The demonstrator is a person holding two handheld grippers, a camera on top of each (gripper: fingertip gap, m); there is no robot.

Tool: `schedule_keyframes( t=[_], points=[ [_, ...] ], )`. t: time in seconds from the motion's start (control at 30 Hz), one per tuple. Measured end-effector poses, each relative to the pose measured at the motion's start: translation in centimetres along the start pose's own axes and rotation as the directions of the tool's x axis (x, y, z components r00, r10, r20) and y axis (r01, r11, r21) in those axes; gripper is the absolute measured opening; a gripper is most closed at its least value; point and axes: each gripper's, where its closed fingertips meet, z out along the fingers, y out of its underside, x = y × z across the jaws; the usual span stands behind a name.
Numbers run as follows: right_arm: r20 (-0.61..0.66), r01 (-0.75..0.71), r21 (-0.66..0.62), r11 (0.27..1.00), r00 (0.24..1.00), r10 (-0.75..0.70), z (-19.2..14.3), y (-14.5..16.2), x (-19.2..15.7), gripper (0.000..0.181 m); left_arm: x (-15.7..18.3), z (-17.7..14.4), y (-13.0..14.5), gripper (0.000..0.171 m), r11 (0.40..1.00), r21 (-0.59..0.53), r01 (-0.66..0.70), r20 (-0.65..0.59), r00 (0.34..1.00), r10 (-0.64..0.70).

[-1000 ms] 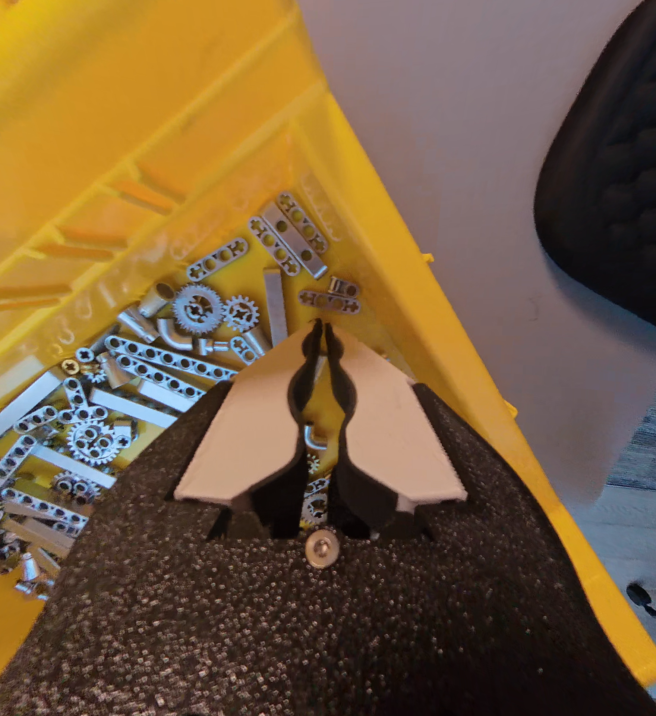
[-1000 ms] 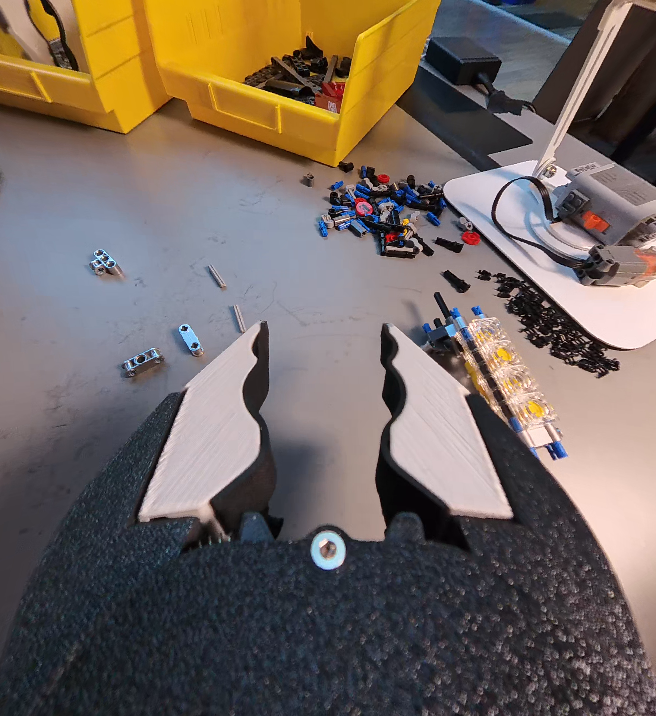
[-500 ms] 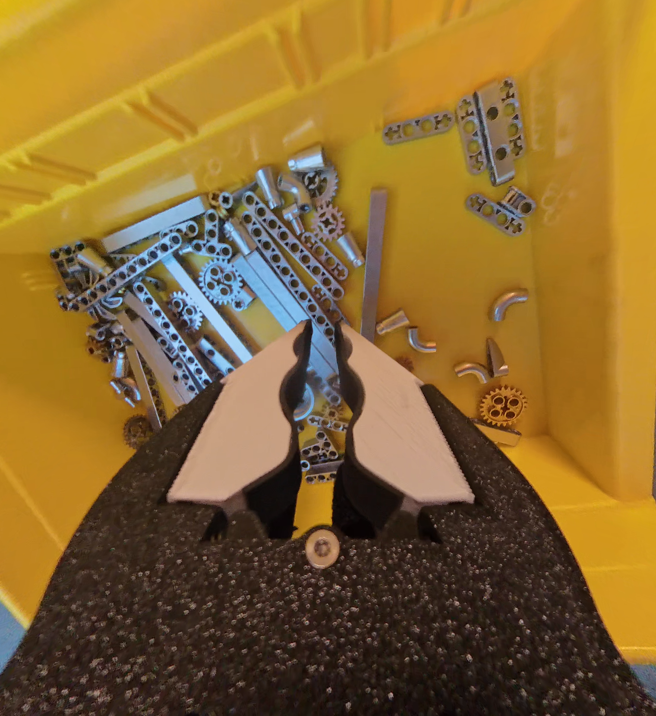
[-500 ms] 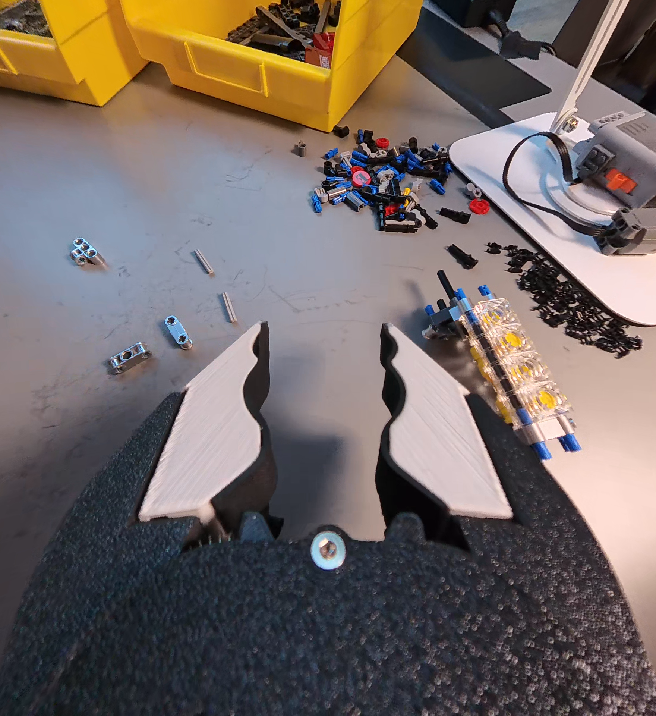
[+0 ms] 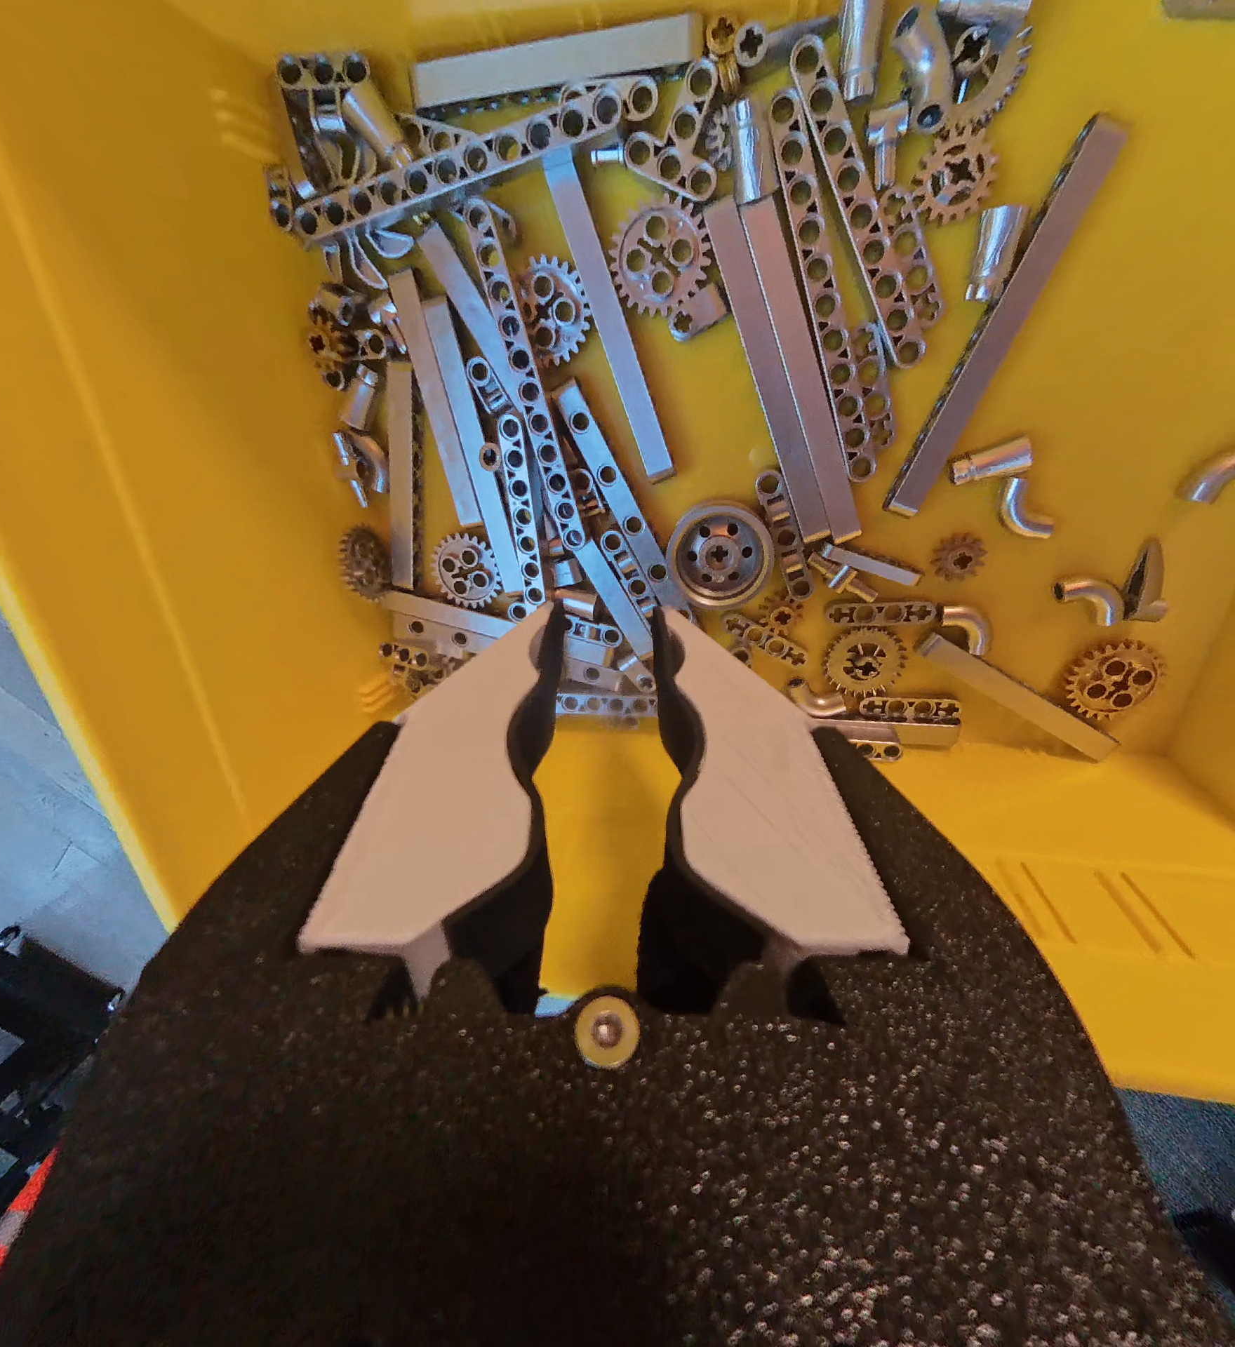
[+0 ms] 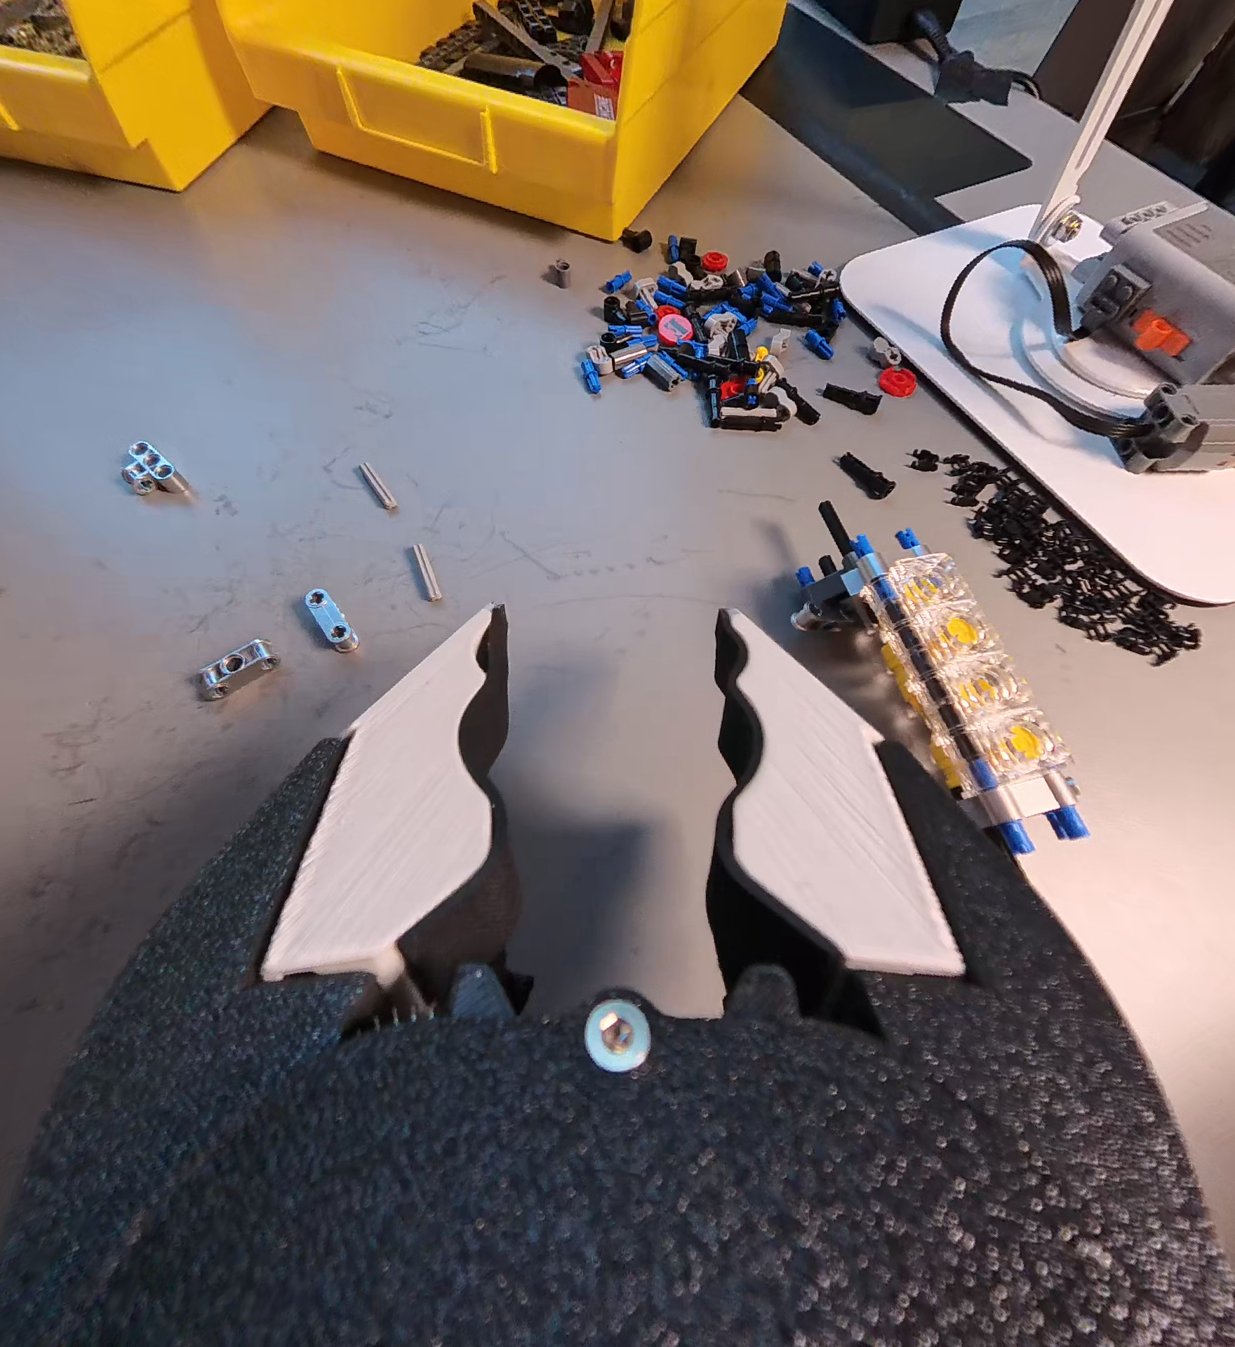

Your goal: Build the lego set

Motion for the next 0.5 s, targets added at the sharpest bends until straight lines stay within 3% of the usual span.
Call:
schedule_keyframes(
  t=[0.23, 0.33, 0.5],
  points=[
    [-0.010, 0.029, 0.084, 0.996, 1.000, -0.028, -1.1, -1.0, -0.3, 0.055, -0.1, 1.0, 1.4, 0.023, 0.991, -0.126, 0.043, -0.065, 0.997, -0.052],
    [-0.001, 0.035, 0.127, 0.991, 0.999, -0.035, -1.7, -1.5, -0.5, 0.055, -0.9, 1.2, 2.1, 0.023, 0.981, -0.182, 0.061, -0.024, 0.998, -0.066],
    [0.016, 0.057, 0.172, 0.983, 0.998, -0.060, -2.3, -2.0, -1.1, 0.055, -1.2, 2.2, 2.2, 0.025, 0.970, -0.207, 0.124, -0.056, 0.989, -0.138]
  ],
)
